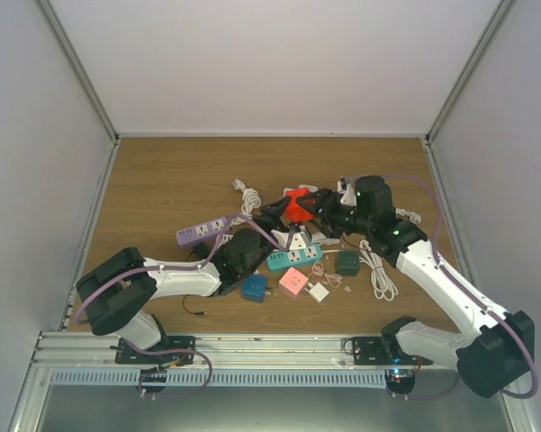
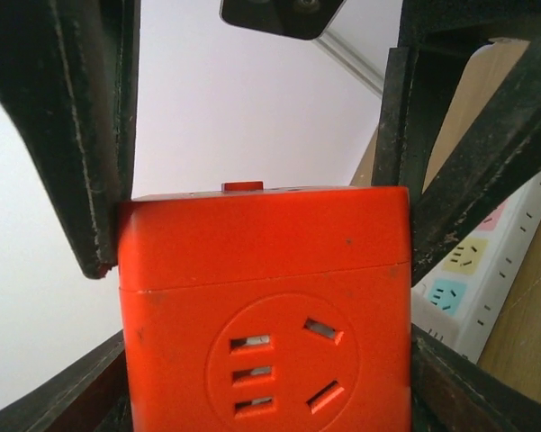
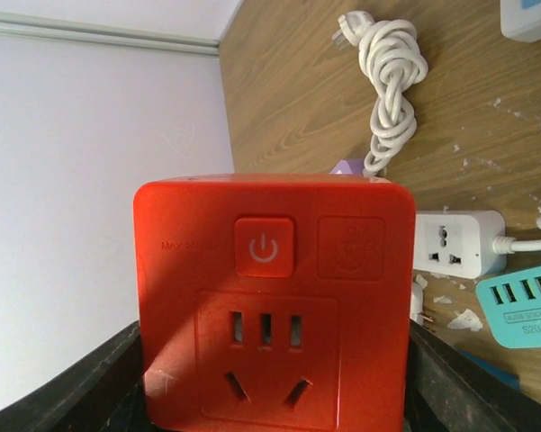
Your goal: Insert the plug
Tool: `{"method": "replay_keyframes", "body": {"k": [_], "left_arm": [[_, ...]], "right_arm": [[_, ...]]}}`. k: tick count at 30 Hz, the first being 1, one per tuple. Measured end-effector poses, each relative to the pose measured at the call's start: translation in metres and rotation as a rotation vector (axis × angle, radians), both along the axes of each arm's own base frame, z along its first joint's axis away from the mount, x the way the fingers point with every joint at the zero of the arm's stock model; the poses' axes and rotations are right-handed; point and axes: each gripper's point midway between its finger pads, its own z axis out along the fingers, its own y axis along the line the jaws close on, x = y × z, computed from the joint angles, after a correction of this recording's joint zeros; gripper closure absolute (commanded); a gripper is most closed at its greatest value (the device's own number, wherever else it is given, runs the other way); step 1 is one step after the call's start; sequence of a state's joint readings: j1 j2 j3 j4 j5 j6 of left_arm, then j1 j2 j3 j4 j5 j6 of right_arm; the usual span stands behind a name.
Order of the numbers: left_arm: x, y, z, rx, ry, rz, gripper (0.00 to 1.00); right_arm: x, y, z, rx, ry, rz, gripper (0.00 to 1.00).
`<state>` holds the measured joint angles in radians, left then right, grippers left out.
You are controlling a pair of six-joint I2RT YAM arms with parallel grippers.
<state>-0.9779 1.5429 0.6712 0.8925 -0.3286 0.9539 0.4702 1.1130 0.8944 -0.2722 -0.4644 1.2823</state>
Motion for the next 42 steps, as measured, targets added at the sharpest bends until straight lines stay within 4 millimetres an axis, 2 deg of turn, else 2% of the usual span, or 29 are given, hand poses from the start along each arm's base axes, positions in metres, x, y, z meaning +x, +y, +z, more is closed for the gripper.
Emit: {"method": "replay_keyframes", "body": {"k": [1, 4, 6, 9, 12, 14, 19, 21, 23, 27, 29, 32, 34, 39, 42], "left_arm": [[0.000, 0.000, 0.000, 0.000, 0.003, 0.001, 0.10], [0.001, -0.004, 0.003, -0.002, 0.051, -0.006, 0.01], [0.003, -0.013, 0.011, -0.010, 0.115, -0.037, 0.01], [0.008, -0.027, 0.037, -0.066, 0.236, -0.090, 0.01], [0.010, -0.024, 0.057, -0.141, 0.350, -0.130, 0.01], [0.007, -0.020, 0.059, -0.160, 0.418, -0.158, 0.01], [-0.002, -0.012, 0.046, -0.157, 0.606, -0.236, 0.02], [-0.007, -0.010, 0.038, -0.148, 0.668, -0.272, 0.06], [-0.011, -0.008, 0.031, -0.141, 0.724, -0.304, 0.14], [-0.017, -0.002, 0.032, -0.150, 0.771, -0.343, 0.40], [-0.020, 0.001, 0.036, -0.142, 0.755, -0.356, 0.49], [-0.022, 0.001, 0.035, -0.124, 0.745, -0.364, 0.53], [-0.023, 0.002, 0.033, -0.121, 0.753, -0.366, 0.54], [-0.028, 0.001, 0.032, -0.129, 0.788, -0.387, 0.54], [-0.030, 0.001, 0.029, -0.121, 0.804, -0.391, 0.54]], "right_arm": [[0.000, 0.000, -0.001, -0.007, -0.006, 0.003, 0.50], [0.004, -0.005, -0.004, -0.057, -0.046, -0.006, 0.51], [0.008, -0.009, -0.006, -0.090, -0.072, -0.007, 0.51], [0.012, -0.014, -0.003, -0.134, -0.127, 0.013, 0.51], [0.014, -0.017, 0.004, -0.173, -0.201, 0.062, 0.51], [0.012, -0.016, 0.008, -0.191, -0.248, 0.107, 0.51], [-0.002, -0.008, 0.014, -0.215, -0.350, 0.247, 0.51], [-0.008, -0.006, 0.015, -0.216, -0.375, 0.289, 0.51], [-0.015, -0.004, 0.018, -0.208, -0.397, 0.325, 0.51], [-0.028, 0.002, 0.027, -0.171, -0.437, 0.394, 0.48], [-0.031, 0.003, 0.029, -0.148, -0.432, 0.407, 0.44], [-0.034, 0.004, 0.029, -0.118, -0.402, 0.418, 0.32], [-0.033, 0.005, 0.027, -0.114, -0.394, 0.424, 0.27], [-0.028, 0.009, 0.025, -0.115, -0.412, 0.438, 0.21], [-0.024, 0.011, 0.022, -0.116, -0.409, 0.438, 0.24]]}}
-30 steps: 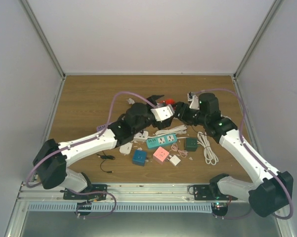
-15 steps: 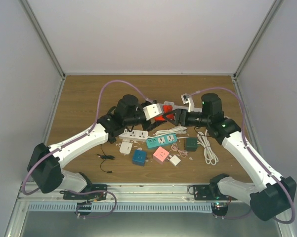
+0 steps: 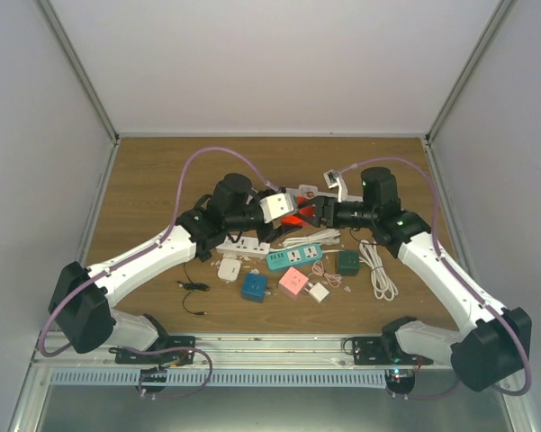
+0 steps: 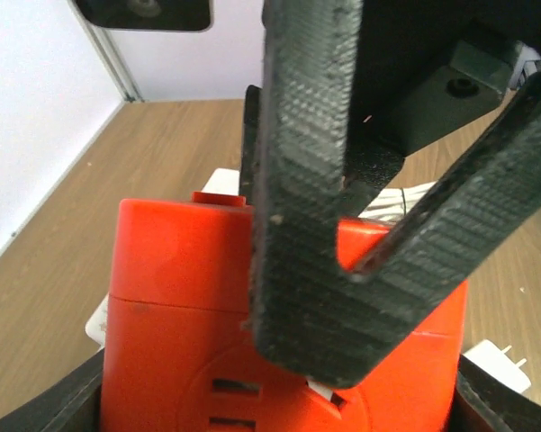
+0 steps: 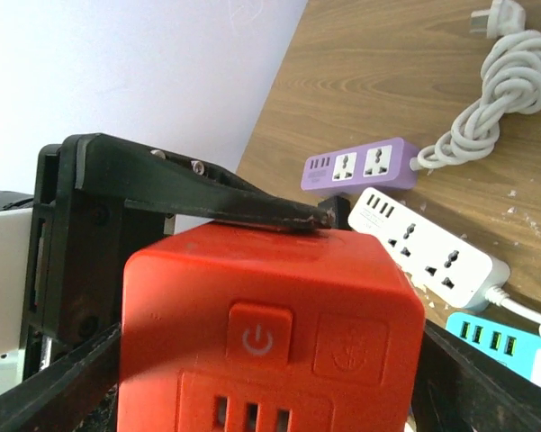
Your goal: Insert the plug
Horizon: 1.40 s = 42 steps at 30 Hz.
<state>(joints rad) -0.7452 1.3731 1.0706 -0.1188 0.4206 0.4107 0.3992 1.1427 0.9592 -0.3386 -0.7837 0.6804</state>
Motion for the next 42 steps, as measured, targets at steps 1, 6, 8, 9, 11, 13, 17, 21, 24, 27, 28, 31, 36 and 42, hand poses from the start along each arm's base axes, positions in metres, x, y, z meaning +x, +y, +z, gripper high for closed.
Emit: {"method": "replay_keyframes", "body": {"k": [1, 6, 8, 9, 11, 13, 17, 21, 24, 27, 28, 31, 36, 42], "left_arm": [[-0.001, 0.001, -0.002, 0.009, 0.008, 0.002, 0.54], [0.001, 0.007, -0.014, 0.063, 0.021, 0.027, 0.26], [0.001, 0.008, -0.015, 0.066, 0.030, 0.030, 0.08], [0.000, 0.008, -0.015, 0.061, 0.038, 0.033, 0.02], [0.001, 0.009, -0.012, 0.052, 0.042, 0.045, 0.01], [0.003, 0.011, -0.007, 0.044, 0.037, 0.067, 0.01], [0.005, 0.026, 0.013, -0.004, -0.004, 0.155, 0.01], [0.008, 0.048, 0.043, -0.095, -0.055, 0.276, 0.01], [0.013, 0.061, 0.067, -0.164, -0.080, 0.356, 0.01], [0.017, 0.071, 0.080, -0.202, -0.084, 0.417, 0.01], [0.018, 0.075, 0.083, -0.210, -0.085, 0.437, 0.01], [0.019, 0.082, 0.090, -0.233, -0.088, 0.469, 0.01], [0.016, 0.090, 0.101, -0.260, -0.104, 0.479, 0.01], [0.015, 0.094, 0.102, -0.267, -0.103, 0.472, 0.01]], "right_arm": [[0.001, 0.001, -0.003, -0.003, 0.007, 0.002, 0.28], [0.002, 0.007, -0.014, -0.008, 0.071, 0.002, 0.45], [0.002, 0.007, -0.014, -0.013, 0.065, -0.001, 0.45], [0.004, 0.006, -0.013, -0.020, 0.055, -0.016, 0.45], [0.011, -0.001, -0.012, -0.041, 0.026, -0.066, 0.46], [0.019, -0.011, -0.010, -0.062, -0.010, -0.115, 0.46], [0.042, -0.041, -0.011, -0.160, -0.056, -0.249, 0.46], [0.068, -0.074, -0.009, -0.287, -0.086, -0.383, 0.45], [0.089, -0.097, -0.010, -0.397, -0.099, -0.473, 0.45], [0.104, -0.114, -0.025, -0.507, -0.082, -0.526, 0.45], [0.108, -0.119, -0.034, -0.548, -0.068, -0.535, 0.45], [0.117, -0.127, -0.063, -0.648, -0.017, -0.531, 0.45], [0.123, -0.133, -0.109, -0.782, 0.054, -0.471, 0.45], [0.144, -0.128, -0.131, -0.842, 0.076, -0.401, 0.45]]}}
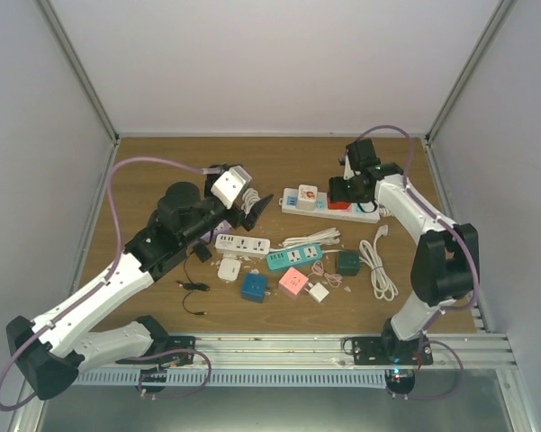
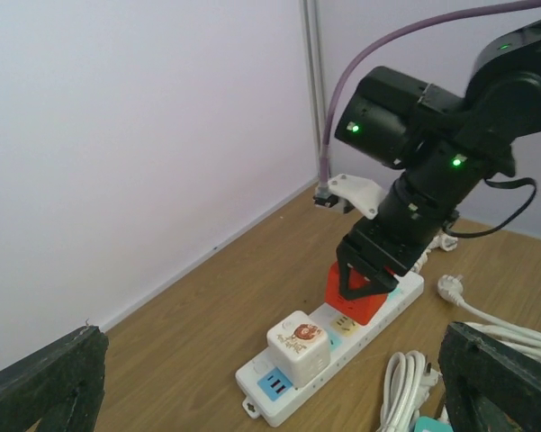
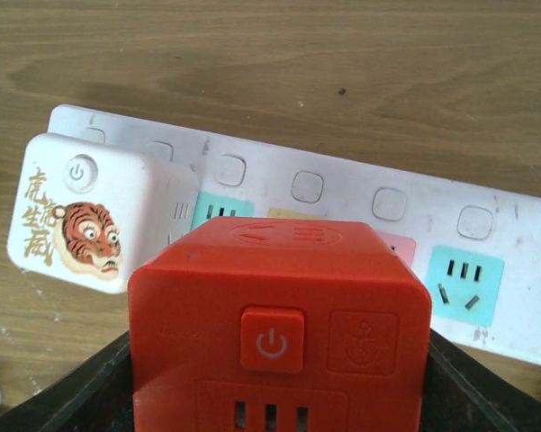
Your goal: Insert the plug
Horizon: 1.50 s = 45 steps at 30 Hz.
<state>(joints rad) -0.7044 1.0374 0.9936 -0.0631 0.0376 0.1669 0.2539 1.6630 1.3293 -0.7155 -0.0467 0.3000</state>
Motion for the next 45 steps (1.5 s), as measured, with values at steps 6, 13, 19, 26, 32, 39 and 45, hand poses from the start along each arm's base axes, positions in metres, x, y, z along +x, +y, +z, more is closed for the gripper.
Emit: {"method": "replay_keyframes", "body": {"k": [6, 13, 19, 26, 32, 39, 45], "left_arm": [[-0.003, 0.003, -0.001, -0.004, -0.001, -0.011, 0.01], [-0.001, 0.005, -0.002, -0.014, -0.005, -0.004, 0.01], [-0.001, 0.005, 0.001, -0.030, -0.004, -0.002, 0.01], [0.001, 0.006, 0.001, -0.032, -0.008, 0.006, 0.01], [0.002, 0.005, -0.002, -0.027, -0.003, 0.011, 0.01], [0.005, 0.006, -0.005, -0.021, 0.003, 0.021, 0.01], [0.007, 0.005, -0.008, -0.016, 0.009, 0.024, 0.01]], "right_arm": [[0.010, 0.004, -0.013, -0.016, 0.042, 0.029, 0.44], [0.010, 0.007, -0.032, -0.021, 0.095, 0.040, 0.43], [0.012, 0.007, -0.038, -0.023, 0.104, 0.041, 0.43], [0.017, 0.005, -0.039, -0.038, 0.095, 0.031, 0.43], [0.018, 0.003, -0.040, -0.040, 0.098, 0.007, 0.42], [0.022, 0.001, -0.040, -0.038, 0.102, -0.034, 0.43], [0.023, -0.008, -0.041, -0.082, 0.109, -0.076, 0.43]]}}
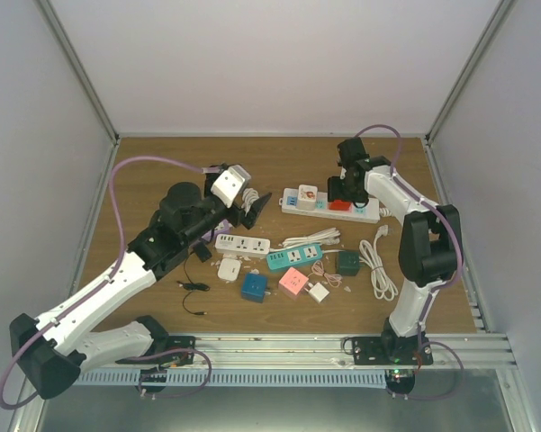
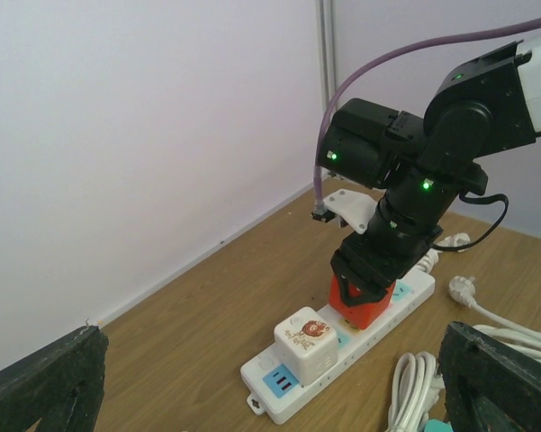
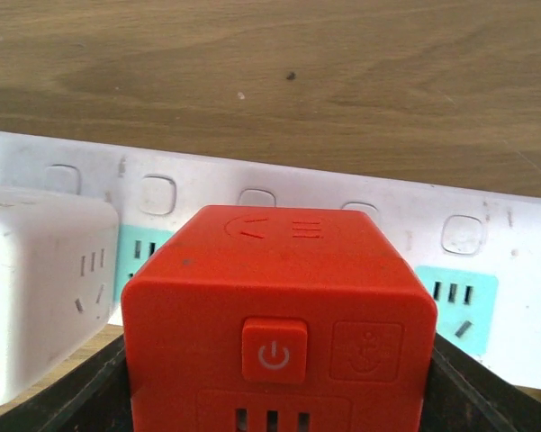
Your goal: Insert the plug
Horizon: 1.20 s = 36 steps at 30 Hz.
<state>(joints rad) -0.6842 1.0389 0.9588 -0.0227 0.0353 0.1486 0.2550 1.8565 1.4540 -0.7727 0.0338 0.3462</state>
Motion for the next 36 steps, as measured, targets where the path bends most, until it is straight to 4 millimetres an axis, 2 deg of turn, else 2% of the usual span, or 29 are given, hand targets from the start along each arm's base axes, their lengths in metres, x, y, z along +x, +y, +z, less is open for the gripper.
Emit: {"method": "replay_keyframes", "body": {"k": [6, 15, 21, 36], "left_arm": [[0.001, -0.001, -0.003, 0.006, 0.007, 0.000, 0.01], [0.002, 0.000, -0.003, 0.007, 0.007, 0.009, 0.01], [0.003, 0.001, -0.003, 0.007, 0.006, 0.015, 0.01], [0.003, 0.001, -0.003, 0.007, 0.006, 0.016, 0.01]], "right_arm": [[-0.002, -0.002, 0.000, -0.010, 0.012, -0.004, 0.43], [-0.006, 0.008, 0.002, 0.047, 0.032, 0.012, 0.45], [-0.008, 0.014, 0.010, 0.054, 0.037, 0.005, 0.46], [-0.011, 0.015, 0.001, 0.049, 0.067, -0.010, 0.46]]}}
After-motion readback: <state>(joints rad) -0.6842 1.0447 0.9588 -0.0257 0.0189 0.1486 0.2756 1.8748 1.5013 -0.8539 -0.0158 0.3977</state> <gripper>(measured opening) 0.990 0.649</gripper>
